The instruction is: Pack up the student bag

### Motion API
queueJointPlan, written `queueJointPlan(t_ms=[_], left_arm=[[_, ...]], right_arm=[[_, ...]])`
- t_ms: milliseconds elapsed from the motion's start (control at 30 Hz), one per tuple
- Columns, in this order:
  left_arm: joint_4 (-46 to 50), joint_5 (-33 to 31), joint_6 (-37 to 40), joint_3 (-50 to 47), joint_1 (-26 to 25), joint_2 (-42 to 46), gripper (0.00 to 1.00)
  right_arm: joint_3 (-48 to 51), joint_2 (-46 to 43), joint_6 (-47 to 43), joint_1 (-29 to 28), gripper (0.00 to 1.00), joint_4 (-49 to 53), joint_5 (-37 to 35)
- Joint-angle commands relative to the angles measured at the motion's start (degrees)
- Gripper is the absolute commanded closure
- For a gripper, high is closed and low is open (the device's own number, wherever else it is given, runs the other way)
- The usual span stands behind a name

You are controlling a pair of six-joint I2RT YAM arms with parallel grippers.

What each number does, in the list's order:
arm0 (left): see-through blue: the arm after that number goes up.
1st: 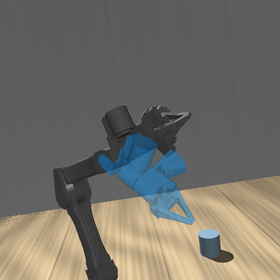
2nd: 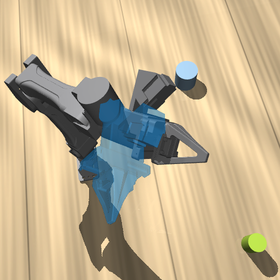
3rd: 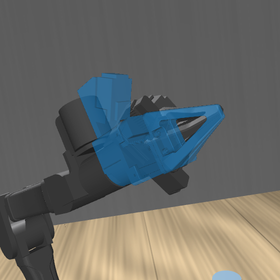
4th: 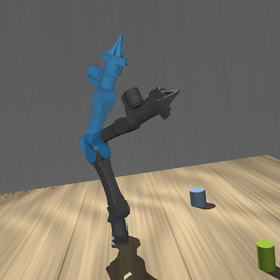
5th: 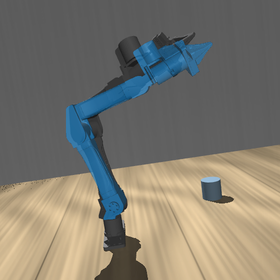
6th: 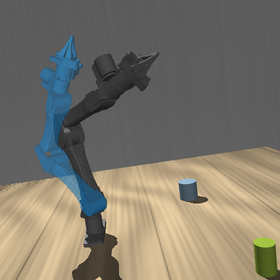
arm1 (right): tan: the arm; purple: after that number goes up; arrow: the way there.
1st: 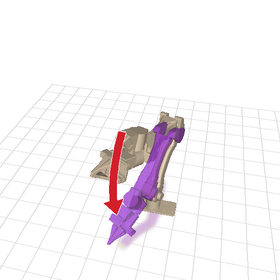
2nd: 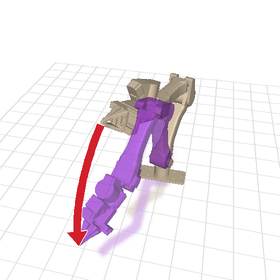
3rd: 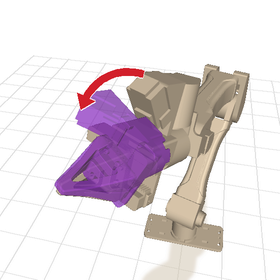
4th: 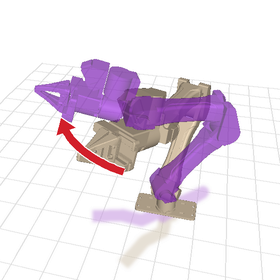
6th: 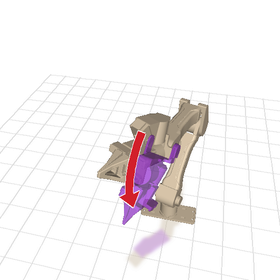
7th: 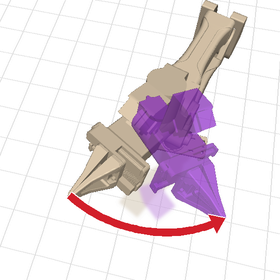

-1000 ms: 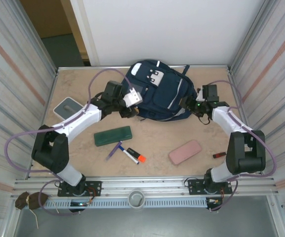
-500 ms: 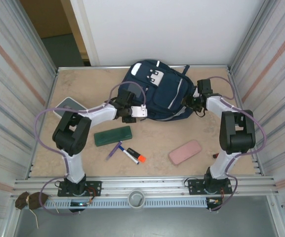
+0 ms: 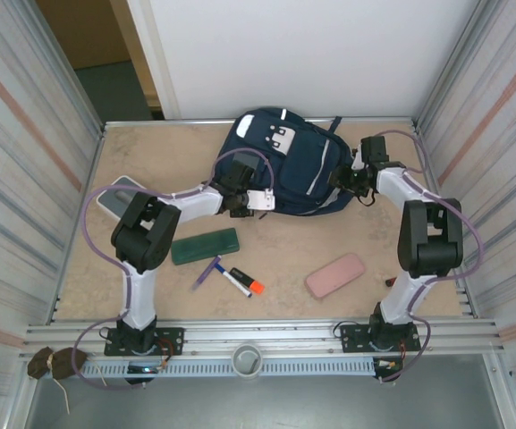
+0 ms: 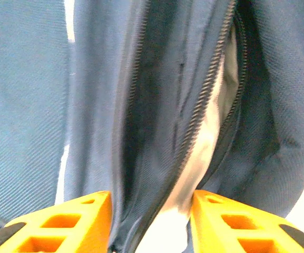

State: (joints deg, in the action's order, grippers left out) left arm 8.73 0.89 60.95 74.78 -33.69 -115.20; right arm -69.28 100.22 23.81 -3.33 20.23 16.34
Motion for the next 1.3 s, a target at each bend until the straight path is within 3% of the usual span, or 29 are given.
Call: queueJointPlan(t_ms=[0,233,433,600,800,1033,1267], left_arm=[[4.8,7.8,-8.3,1.3,0.4,4.0,0.98],[13.5,18.4,-18.1,7.3,3.1,7.0,1.00],[17.5,22.8,-20.7,11.5,4.0,6.7,1.00],[19.4,25.1,-21.6,13.9,4.4,6.8,1.00],[21.1,26.2,-21.8,15.8,4.6,6.7,1.00],[21.2,25.8,-21.6,15.7,4.7,6.9,1.00],[21.2,26.2,-21.7,15.5,4.7,6.9,1.00]], right_arm=[[4.6,-9.6,-1.8,-1.2,0.49,0.0,1.3],[20.9,-23.2,-1.5,-10.7,0.41,-14.2,0.4],[31.4,-27.4,-4.4,-20.9,0.38,-29.5,-5.9],[34.5,-22.9,-8.8,-30.7,0.39,-38.4,-16.0],[34.1,-13.9,-12.9,-38.1,0.43,-48.9,-28.9],[30.8,-4.7,-16.7,-40.4,0.44,-56.2,-37.4],[26.0,0.3,-17.9,-41.7,0.46,-57.0,-43.3]])
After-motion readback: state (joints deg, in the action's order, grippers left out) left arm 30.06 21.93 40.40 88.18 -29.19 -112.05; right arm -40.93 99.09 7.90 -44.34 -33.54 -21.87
